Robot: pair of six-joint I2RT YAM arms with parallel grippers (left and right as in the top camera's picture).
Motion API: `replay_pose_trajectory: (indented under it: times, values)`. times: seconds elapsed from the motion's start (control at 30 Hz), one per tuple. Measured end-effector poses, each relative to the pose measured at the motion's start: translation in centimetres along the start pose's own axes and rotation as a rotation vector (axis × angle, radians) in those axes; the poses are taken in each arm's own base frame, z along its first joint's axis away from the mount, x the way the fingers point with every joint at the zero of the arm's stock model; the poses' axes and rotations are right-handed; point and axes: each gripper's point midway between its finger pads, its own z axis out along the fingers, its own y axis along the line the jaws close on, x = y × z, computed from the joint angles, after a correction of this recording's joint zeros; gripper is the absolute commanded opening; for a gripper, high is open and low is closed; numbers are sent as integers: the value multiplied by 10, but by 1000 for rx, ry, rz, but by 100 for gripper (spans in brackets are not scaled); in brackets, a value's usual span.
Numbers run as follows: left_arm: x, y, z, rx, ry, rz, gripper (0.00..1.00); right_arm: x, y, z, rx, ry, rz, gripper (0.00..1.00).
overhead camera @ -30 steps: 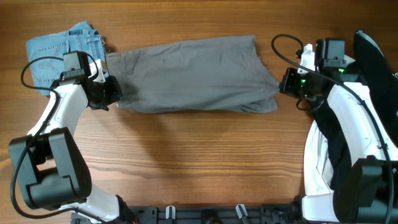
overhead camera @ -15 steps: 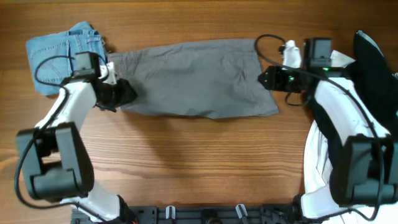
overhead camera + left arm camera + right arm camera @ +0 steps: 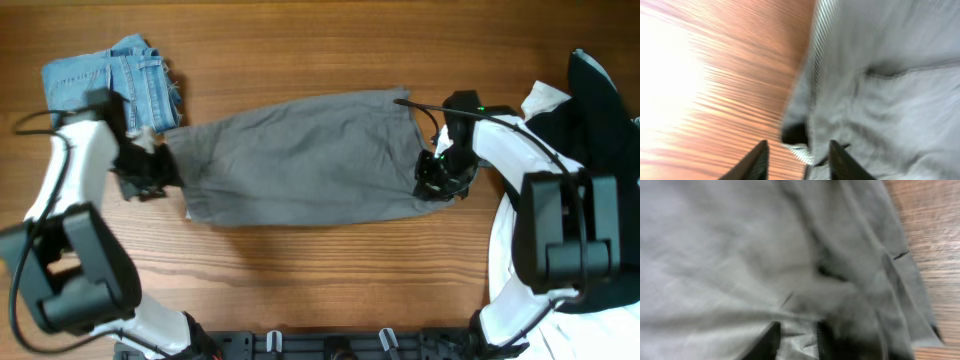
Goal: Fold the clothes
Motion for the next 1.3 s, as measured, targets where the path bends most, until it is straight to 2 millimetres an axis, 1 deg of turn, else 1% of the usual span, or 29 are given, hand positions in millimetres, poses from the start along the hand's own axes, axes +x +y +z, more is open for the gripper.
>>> replay_pose_trajectory:
  times: [0.07,0.1,0.17,0.2,0.27,0.3,0.33,0.37,0.43,0.5,0.53,0.6,0.63,0.67,0.7,0.73,0.77,0.8,0.83,0.9,0.93,0.97,1.03,1.07,1.1,1.13,1.17,1.23,1.3]
  values:
    - [-10,2,-27,-6,-61,-10,69,-5,11,-21,-50,-74,-99,49]
    - [-18,-3,-43,6,-112,0,57,-12,27,-44,-110,-169,-174,51]
    - [-31,-18,-64,49,-197,25,12,-26,56,-88,-209,-356,-300,43]
    - [-39,-29,-72,91,-249,52,4,-35,71,-111,-258,-459,-356,41]
    - [-52,-57,-80,163,-323,121,4,-50,95,-148,-329,-622,-442,37]
    - [-58,-72,-80,187,-357,177,4,-55,101,-155,-346,-658,-462,36]
    - [-60,-96,-75,216,-378,257,4,-64,109,-156,-364,-688,-481,35]
    - [-60,-108,-68,228,-381,296,4,-69,113,-150,-373,-684,-484,35]
    - [-64,-132,-40,241,-367,372,4,-80,121,-117,-382,-626,-482,32]
    - [-66,-136,0,210,-301,388,50,-92,117,-53,-366,-496,-438,26]
    - [-68,-131,18,190,-271,384,50,-96,110,-26,-356,-440,-385,25]
    - [-76,-120,43,159,-242,362,50,-101,89,14,-316,-354,-248,25]
    - [-80,-111,52,148,-228,339,52,-108,83,12,-312,-360,-184,26]
    - [-82,-106,54,142,-227,329,54,-112,77,11,-306,-360,-132,28]
    - [-87,-88,52,133,-221,281,57,-112,74,10,-297,-357,-98,30]
    - [-87,-77,49,128,-208,252,62,-112,71,9,-286,-352,-84,33]
    - [-82,-59,42,128,-159,193,63,-110,59,4,-246,-350,-57,33]
    - [-83,-51,34,137,-153,166,65,-108,48,0,-220,-348,-41,35]
    - [-79,-44,24,157,-128,134,66,-106,37,-6,-196,-348,-33,36]
    - [-77,-38,-3,212,-141,92,77,-103,22,-34,-183,-385,-68,40]
    - [-75,-38,-19,236,-158,81,80,-99,25,-55,-196,-422,-115,41]
    - [-70,-41,-34,254,-169,86,82,-92,35,-72,-212,-452,-178,41]
    - [-64,-47,-45,275,-179,98,85,-67,62,-88,-231,-453,-295,40]
    - [-62,-50,-44,282,-172,107,86,-53,78,-85,-239,-426,-348,37]
    - [-60,-51,-41,282,-165,121,86,-46,87,-80,-243,-405,-371,36]
    - [-56,-52,-36,281,-151,131,87,-38,94,-68,-237,-367,-384,34]
    - [-48,-53,-25,279,-124,151,88,-29,95,-48,-218,-312,-375,34]
    - [-40,-55,-9,276,-95,177,90,-22,86,-17,-173,-235,-331,32]
    - [-30,-55,15,277,-61,196,91,-19,69,19,-123,-145,-273,30]
